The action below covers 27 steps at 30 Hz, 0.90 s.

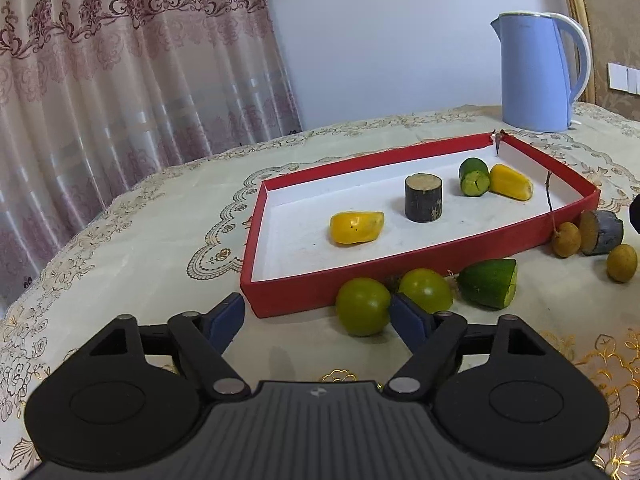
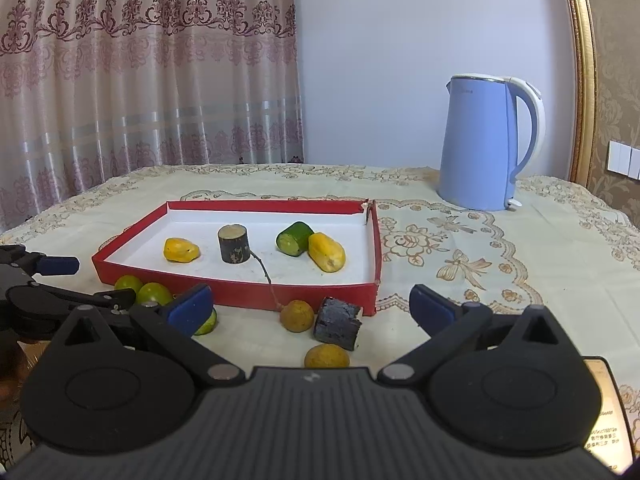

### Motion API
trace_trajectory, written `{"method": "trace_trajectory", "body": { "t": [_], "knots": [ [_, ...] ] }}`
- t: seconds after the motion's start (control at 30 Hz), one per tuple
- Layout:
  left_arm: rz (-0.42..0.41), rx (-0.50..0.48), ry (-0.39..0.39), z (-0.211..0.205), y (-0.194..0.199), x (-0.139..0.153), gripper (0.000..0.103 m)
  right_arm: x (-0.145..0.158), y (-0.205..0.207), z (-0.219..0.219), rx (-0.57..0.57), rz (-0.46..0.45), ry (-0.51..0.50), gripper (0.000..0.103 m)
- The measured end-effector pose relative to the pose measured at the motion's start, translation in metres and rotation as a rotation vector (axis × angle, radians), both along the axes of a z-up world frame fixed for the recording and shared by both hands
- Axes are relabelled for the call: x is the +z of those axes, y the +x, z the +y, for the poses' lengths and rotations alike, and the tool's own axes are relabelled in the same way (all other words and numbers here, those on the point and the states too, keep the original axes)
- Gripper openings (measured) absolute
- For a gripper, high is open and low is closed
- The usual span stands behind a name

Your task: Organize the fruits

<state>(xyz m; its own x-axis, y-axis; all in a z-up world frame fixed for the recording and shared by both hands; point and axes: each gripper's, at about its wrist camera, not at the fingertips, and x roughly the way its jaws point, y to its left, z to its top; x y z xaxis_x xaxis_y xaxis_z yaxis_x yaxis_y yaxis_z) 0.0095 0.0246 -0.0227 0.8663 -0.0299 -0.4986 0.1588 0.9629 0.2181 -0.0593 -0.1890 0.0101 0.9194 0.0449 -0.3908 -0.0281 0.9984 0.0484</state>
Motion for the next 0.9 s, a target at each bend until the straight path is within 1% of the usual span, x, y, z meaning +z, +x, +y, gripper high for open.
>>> {"method": "trace_trajectory", "body": {
  "t": [0.07,0.13,0.17,0.2,0.27,0.33,0.37,0.43,0.47,0.5,0.57,0.6,0.67,0.77,0.83,0.9],
  "knots": [
    [0.007,-0.004,-0.009,0.002,0.001,0.0,0.078,-0.001,0.001,-0.002,-0.002,0.001,0.005,0.103],
    [0.025,-0.02,-0.027,0.001,0.002,0.0,0.07,-0.001,0.001,-0.002,-0.004,0.002,0.008,0.103],
    [0.039,-0.035,-0.037,-0.001,0.003,0.0,0.063,-0.002,0.001,-0.002,-0.004,0.003,0.011,0.103],
    [0.038,-0.036,-0.043,-0.004,0.003,0.0,0.061,-0.002,0.001,-0.002,-0.004,0.004,0.013,0.103],
    [0.028,-0.038,-0.036,-0.008,0.005,0.0,0.062,-0.002,0.001,-0.002,-0.005,0.002,0.011,0.103],
    [0.038,-0.042,-0.041,-0.008,0.007,-0.001,0.061,-0.001,0.0,-0.002,-0.006,0.001,0.008,0.103],
    [0.062,-0.049,-0.061,-0.006,0.008,0.0,0.059,-0.001,-0.001,-0.002,-0.007,0.0,0.007,0.103],
    [0.099,-0.106,-0.138,0.001,0.006,0.004,0.059,0.0,-0.002,-0.001,-0.008,-0.002,0.006,0.103],
    [0.106,-0.126,-0.165,0.003,0.005,0.005,0.06,0.0,-0.002,-0.001,-0.009,-0.003,0.005,0.103],
    [0.102,-0.117,-0.157,0.003,0.005,0.004,0.06,0.0,-0.002,-0.001,-0.011,-0.004,0.006,0.103],
    [0.091,-0.07,-0.102,0.001,0.01,-0.002,0.061,0.0,-0.002,-0.001,-0.009,-0.003,0.01,0.103],
    [0.098,-0.063,-0.104,0.002,0.013,-0.004,0.061,-0.001,-0.002,-0.001,-0.006,0.001,0.008,0.103],
    [0.124,-0.062,-0.13,0.005,0.018,-0.007,0.061,-0.002,-0.002,0.0,-0.007,0.001,0.002,0.103],
    [0.122,-0.058,-0.134,0.004,0.02,-0.008,0.061,-0.001,-0.002,-0.001,-0.012,0.0,0.01,0.103],
    [0.101,-0.07,-0.138,0.0,0.022,-0.006,0.058,-0.002,-0.001,-0.002,-0.017,0.003,0.014,0.103],
    [0.091,-0.085,-0.156,-0.002,0.024,-0.004,0.049,-0.003,0.0,-0.002,-0.017,0.007,0.013,0.103]
  ]
}}
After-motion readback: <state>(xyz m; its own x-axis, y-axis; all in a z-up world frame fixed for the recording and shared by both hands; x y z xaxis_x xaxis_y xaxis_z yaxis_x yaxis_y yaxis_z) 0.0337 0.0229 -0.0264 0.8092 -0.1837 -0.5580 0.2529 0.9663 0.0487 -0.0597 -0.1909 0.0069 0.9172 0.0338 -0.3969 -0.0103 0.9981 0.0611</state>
